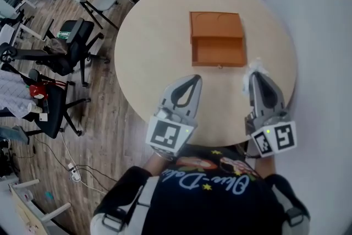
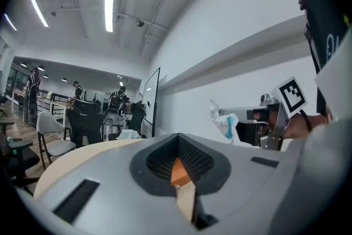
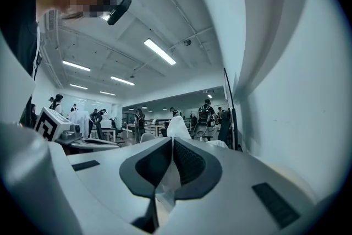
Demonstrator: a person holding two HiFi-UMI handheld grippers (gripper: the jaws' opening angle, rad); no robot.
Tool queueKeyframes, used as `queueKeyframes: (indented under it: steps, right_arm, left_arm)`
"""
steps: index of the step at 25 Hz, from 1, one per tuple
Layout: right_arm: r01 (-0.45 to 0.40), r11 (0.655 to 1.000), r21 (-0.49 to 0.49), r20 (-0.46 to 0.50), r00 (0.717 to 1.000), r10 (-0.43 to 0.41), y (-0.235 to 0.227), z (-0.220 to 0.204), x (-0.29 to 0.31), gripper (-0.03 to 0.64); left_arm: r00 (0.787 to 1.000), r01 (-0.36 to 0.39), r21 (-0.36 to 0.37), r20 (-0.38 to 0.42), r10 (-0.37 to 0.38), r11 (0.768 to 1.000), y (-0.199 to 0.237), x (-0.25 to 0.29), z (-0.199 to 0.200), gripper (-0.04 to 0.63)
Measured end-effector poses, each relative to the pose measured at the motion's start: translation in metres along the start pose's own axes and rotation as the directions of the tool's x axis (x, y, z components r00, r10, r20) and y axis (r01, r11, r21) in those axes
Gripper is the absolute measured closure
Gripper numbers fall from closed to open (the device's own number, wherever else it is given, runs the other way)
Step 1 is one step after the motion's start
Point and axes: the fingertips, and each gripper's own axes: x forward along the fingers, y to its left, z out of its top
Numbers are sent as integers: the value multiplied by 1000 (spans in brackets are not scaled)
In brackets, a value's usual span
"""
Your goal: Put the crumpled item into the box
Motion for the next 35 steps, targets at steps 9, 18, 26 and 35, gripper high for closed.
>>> queueKeyframes:
  steps: [9, 18, 26, 35]
  right_arm:
    - [-36, 999, -6, -44, 998, 35, -28, -20, 59, 611]
    - [-47, 999, 17, -136, 990, 48, -48, -64, 111, 611]
    - [-48, 998, 26, -225, 973, 53, -57, -98, 146, 611]
    - [-85, 996, -18, -322, 944, 75, -60, -153, 174, 611]
  left_arm:
    - [998, -41, -12, -41, 40, 999, 26, 27, -7, 604]
    - [994, -79, -14, -78, 78, 997, 51, 45, -20, 604]
    - [989, -102, -31, -112, 98, 994, 63, 57, -31, 604]
    - [981, -127, -23, -148, 122, 992, 77, 59, -45, 604]
